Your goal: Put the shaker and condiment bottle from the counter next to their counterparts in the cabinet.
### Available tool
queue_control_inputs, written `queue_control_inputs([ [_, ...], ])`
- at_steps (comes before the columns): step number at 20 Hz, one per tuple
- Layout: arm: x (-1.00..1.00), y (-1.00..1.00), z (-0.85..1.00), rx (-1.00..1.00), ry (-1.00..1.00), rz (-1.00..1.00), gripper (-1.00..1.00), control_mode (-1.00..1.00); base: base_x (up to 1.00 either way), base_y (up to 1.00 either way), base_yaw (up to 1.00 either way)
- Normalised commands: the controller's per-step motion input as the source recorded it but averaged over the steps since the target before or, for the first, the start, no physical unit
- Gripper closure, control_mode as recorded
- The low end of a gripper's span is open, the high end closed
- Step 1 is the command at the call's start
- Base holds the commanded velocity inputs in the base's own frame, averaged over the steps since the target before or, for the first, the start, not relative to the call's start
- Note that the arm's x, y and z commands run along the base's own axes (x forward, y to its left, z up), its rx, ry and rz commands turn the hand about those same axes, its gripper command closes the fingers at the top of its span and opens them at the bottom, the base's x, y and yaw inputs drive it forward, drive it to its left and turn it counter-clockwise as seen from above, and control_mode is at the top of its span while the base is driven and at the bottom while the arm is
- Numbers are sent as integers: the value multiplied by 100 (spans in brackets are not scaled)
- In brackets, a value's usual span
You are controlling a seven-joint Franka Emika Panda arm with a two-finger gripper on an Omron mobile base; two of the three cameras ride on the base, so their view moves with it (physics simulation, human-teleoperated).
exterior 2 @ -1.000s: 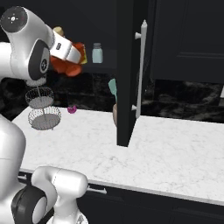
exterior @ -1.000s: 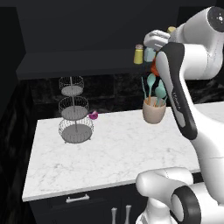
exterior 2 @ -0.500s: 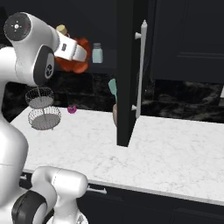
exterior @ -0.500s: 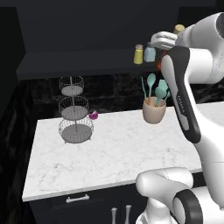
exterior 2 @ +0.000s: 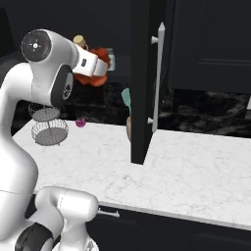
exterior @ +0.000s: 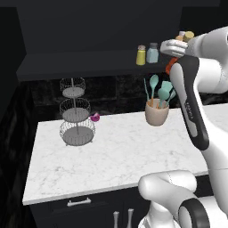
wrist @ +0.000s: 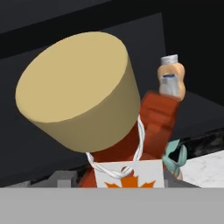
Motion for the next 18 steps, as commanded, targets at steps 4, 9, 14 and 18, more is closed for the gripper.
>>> queue_control_inputs([
  [4,1,-28,0,0,0,2,100,-100,0,0,0],
  [9,5,-22,9,0,0,2,100,-100,0,0,0],
  [14,14,-14,20,0,0,1,100,-100,0,0,0],
  [18,24,-14,16,0,0,0,100,-100,0,0,0],
])
